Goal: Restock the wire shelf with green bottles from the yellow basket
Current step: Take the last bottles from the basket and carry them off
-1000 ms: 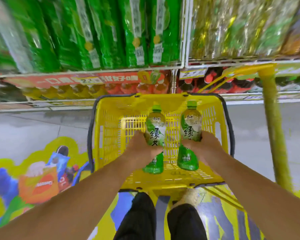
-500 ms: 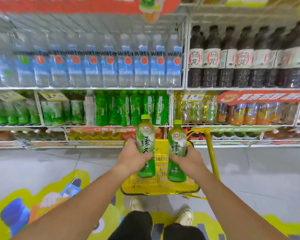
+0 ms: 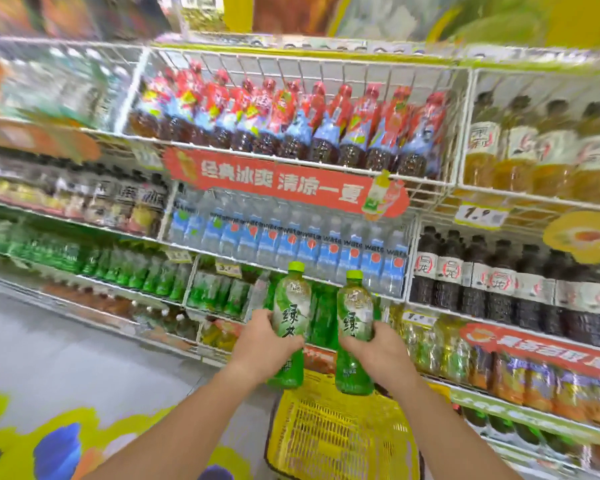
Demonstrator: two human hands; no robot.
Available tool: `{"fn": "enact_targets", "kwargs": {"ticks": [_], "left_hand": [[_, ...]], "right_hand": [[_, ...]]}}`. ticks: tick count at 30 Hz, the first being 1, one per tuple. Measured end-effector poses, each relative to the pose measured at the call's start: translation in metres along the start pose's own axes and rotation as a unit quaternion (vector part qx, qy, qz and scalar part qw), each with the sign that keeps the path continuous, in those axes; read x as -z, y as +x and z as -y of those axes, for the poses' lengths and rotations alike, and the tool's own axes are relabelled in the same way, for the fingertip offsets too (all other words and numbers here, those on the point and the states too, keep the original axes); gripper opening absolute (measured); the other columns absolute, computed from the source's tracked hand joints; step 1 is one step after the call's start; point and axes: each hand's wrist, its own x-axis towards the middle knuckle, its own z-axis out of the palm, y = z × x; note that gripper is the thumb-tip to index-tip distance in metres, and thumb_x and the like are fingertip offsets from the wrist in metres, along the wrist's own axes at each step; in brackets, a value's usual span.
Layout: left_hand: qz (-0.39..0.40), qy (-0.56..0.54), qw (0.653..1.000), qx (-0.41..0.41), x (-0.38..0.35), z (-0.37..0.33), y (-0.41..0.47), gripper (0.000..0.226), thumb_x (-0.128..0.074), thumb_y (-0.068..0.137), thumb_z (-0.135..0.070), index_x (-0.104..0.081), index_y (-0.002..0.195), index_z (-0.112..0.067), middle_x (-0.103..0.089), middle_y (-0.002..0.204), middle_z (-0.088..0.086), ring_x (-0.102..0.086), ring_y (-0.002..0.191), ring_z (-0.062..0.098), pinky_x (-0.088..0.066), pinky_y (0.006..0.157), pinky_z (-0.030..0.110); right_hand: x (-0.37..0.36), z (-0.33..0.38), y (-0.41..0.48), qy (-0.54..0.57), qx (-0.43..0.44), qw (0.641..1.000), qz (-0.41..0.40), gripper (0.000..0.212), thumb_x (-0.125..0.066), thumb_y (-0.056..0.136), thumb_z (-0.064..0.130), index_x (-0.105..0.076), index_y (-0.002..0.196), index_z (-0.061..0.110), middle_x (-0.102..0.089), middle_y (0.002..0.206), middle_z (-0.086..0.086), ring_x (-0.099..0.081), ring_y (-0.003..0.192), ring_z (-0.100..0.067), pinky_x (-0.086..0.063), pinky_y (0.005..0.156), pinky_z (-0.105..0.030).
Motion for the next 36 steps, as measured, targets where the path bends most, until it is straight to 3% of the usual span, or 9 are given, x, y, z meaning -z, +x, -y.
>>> {"fn": "enact_targets", "kwargs": {"ticks": [3, 5, 9, 13, 17, 24, 29, 32, 36], "left_hand": [[-0.050, 0.001, 0.999, 0.015, 0.030, -0.001, -0.020, 0.042, -0.080, 0.074, -0.037, -0.042, 0.091, -0.032, -0.051, 0.091, -0.015, -0.057, 0.085, 0.010, -0.050, 0.074, 0.031], [-0.082, 0.006, 0.996, 0.021, 0.052, -0.002, -0.032, 0.042, -0.080, 0.074, -0.038, -0.043, 0.092, -0.030, -0.051, 0.089, -0.015, -0.057, 0.084, 0.010, -0.050, 0.085, 0.037], [-0.132, -0.006, 0.991, 0.036, 0.098, 0.005, -0.057, 0.042, -0.079, 0.073, -0.041, -0.048, 0.097, -0.025, -0.058, 0.093, -0.006, -0.054, 0.075, 0.003, -0.049, 0.071, 0.031], [-0.181, -0.028, 0.981, 0.060, 0.143, 0.028, -0.075, 0.044, -0.076, 0.061, -0.049, -0.053, 0.092, -0.027, -0.062, 0.090, -0.004, -0.062, 0.080, 0.014, -0.057, 0.077, 0.044], [-0.213, -0.048, 0.973, 0.073, 0.190, 0.061, -0.086, 0.049, -0.073, 0.054, -0.055, -0.055, 0.092, -0.029, -0.067, 0.090, -0.004, -0.068, 0.081, 0.017, -0.060, 0.075, 0.047], [-0.255, -0.057, 0.962, 0.076, 0.291, 0.124, -0.102, 0.044, -0.069, 0.053, -0.049, -0.057, 0.089, -0.029, -0.070, 0.083, -0.004, -0.069, 0.072, 0.015, -0.059, 0.072, 0.045], [-0.268, -0.036, 0.958, 0.093, 0.370, 0.178, -0.106, 0.041, -0.068, 0.057, -0.048, -0.054, 0.093, -0.032, -0.069, 0.085, -0.011, -0.066, 0.076, 0.009, -0.057, 0.074, 0.038], [-0.281, -0.016, 0.953, 0.109, 0.412, 0.204, -0.106, 0.037, -0.070, 0.062, -0.046, -0.053, 0.091, -0.031, -0.066, 0.085, -0.013, -0.064, 0.076, 0.006, -0.051, 0.067, 0.030], [-0.291, -0.019, 0.950, 0.107, 0.457, 0.231, -0.094, 0.034, -0.073, 0.066, -0.041, -0.050, 0.088, -0.030, -0.064, 0.083, -0.013, -0.059, 0.072, 0.000, -0.045, 0.059, 0.024]], "right_hand": [[0.000, 0.032, -0.011, -0.013, 0.042, 0.999, 0.019, 0.031, -0.077, 0.079, 0.044, -0.056, 0.085, 0.023, -0.067, 0.080, -0.002, -0.063, 0.065, -0.017, -0.051, 0.055, -0.032], [-0.004, 0.052, -0.016, -0.025, 0.068, 0.997, 0.027, 0.031, -0.076, 0.077, 0.048, -0.056, 0.083, 0.025, -0.067, 0.078, 0.000, -0.063, 0.064, -0.016, -0.055, 0.059, -0.036], [-0.023, 0.095, -0.029, -0.037, 0.121, 0.990, 0.063, 0.028, -0.076, 0.075, 0.046, -0.061, 0.085, 0.025, -0.069, 0.078, 0.003, -0.067, 0.067, -0.016, -0.058, 0.063, -0.036], [-0.054, 0.138, -0.045, -0.038, 0.161, 0.980, 0.107, 0.025, -0.077, 0.076, 0.041, -0.061, 0.087, 0.026, -0.070, 0.082, 0.003, -0.069, 0.070, -0.016, -0.060, 0.065, -0.038], [-0.101, 0.185, -0.059, -0.032, 0.190, 0.971, 0.141, 0.026, -0.077, 0.078, 0.041, -0.063, 0.086, 0.022, -0.069, 0.075, 0.000, -0.063, 0.057, -0.012, -0.049, 0.049, -0.027], [-0.214, 0.269, -0.090, -0.037, 0.228, 0.960, 0.160, 0.026, -0.076, 0.080, 0.042, -0.059, 0.083, 0.023, -0.064, 0.070, 0.004, -0.058, 0.055, -0.011, -0.036, 0.041, -0.018], [-0.302, 0.321, -0.109, -0.047, 0.251, 0.951, 0.176, 0.030, -0.076, 0.078, 0.047, -0.060, 0.084, 0.022, -0.065, 0.072, 0.004, -0.057, 0.055, -0.008, -0.039, 0.044, -0.020], [-0.346, 0.351, -0.117, -0.034, 0.253, 0.948, 0.191, 0.028, -0.076, 0.080, 0.043, -0.061, 0.085, 0.019, -0.066, 0.071, 0.001, -0.055, 0.047, -0.008, -0.038, 0.037, -0.018], [-0.394, 0.391, -0.123, -0.042, 0.255, 0.944, 0.204, 0.030, -0.075, 0.080, 0.044, -0.052, 0.081, 0.025, -0.066, 0.075, 0.002, -0.057, 0.052, -0.009, -0.035, 0.037, -0.016]]}}
